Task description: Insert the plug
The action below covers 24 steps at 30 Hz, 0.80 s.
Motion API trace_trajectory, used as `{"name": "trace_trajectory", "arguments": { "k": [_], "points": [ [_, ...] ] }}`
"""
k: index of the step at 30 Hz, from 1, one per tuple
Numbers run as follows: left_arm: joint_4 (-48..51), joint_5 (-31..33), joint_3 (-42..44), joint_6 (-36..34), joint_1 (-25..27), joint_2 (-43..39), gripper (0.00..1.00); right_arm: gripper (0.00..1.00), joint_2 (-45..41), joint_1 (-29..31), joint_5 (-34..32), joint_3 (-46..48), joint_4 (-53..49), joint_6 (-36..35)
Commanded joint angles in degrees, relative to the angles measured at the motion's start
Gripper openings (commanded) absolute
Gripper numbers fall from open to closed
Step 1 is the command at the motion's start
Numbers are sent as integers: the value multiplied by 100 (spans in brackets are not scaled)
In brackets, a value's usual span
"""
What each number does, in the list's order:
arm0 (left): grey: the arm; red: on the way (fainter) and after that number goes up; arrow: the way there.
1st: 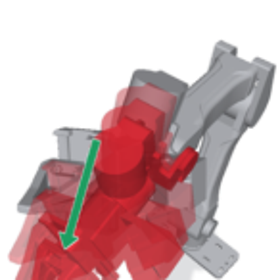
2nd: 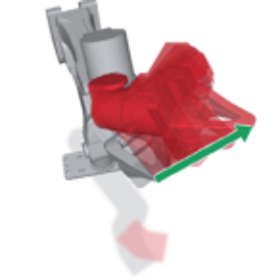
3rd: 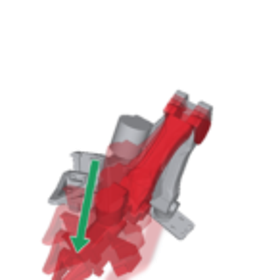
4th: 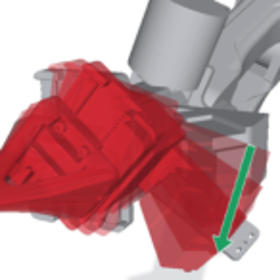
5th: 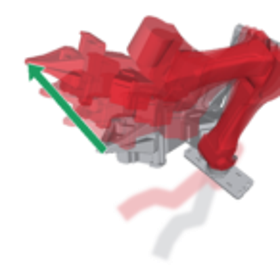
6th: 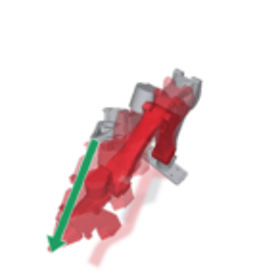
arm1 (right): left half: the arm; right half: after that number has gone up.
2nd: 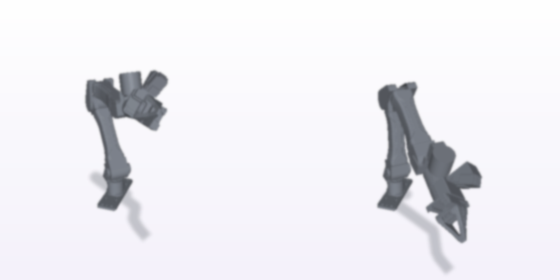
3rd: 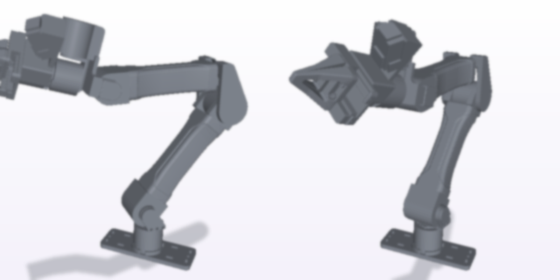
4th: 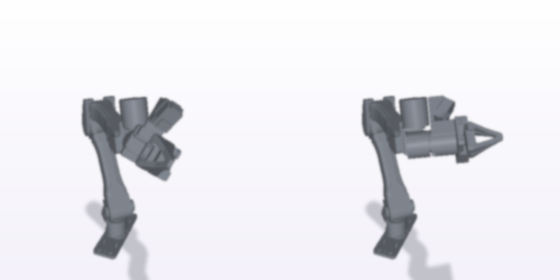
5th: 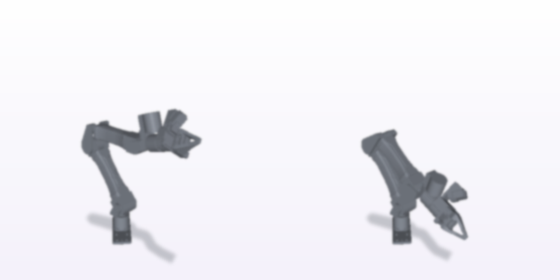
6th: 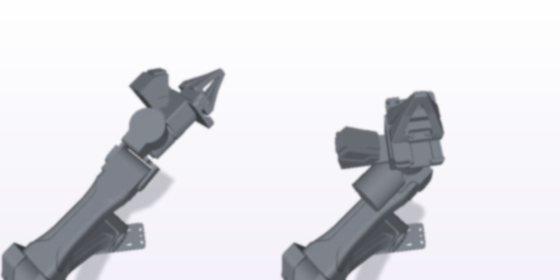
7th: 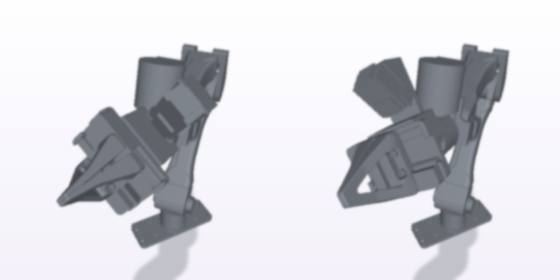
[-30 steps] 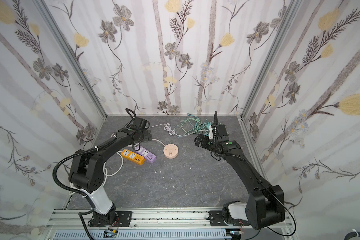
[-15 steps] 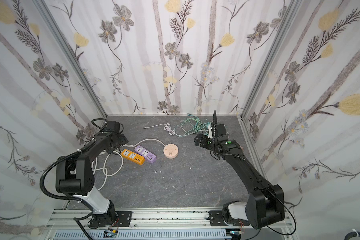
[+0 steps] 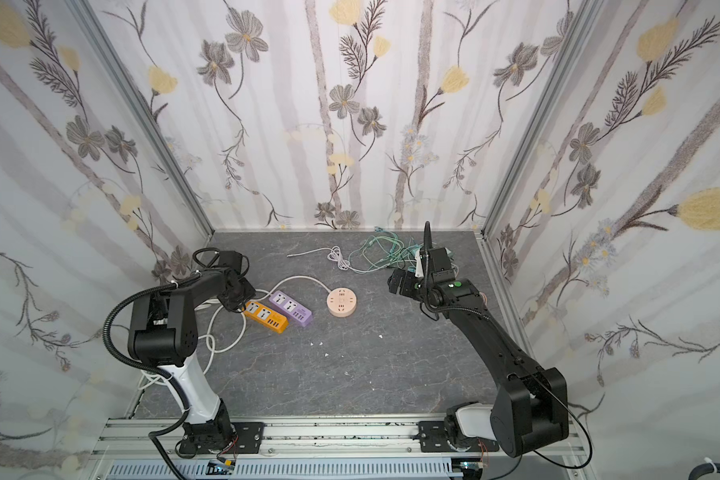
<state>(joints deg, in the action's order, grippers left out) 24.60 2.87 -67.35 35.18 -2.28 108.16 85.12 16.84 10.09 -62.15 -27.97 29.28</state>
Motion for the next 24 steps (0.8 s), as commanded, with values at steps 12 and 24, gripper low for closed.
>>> {"name": "trace_trajectory", "arguments": {
  "k": [12,24],
  "points": [
    [-93,-517,1378,348,513,-710,27,99,118,59,-86,-82,86,-32],
    [-723,-638,2772,2435,1545,-1837,31,99,328,266,-42,-102,268,-160]
  ]
}}
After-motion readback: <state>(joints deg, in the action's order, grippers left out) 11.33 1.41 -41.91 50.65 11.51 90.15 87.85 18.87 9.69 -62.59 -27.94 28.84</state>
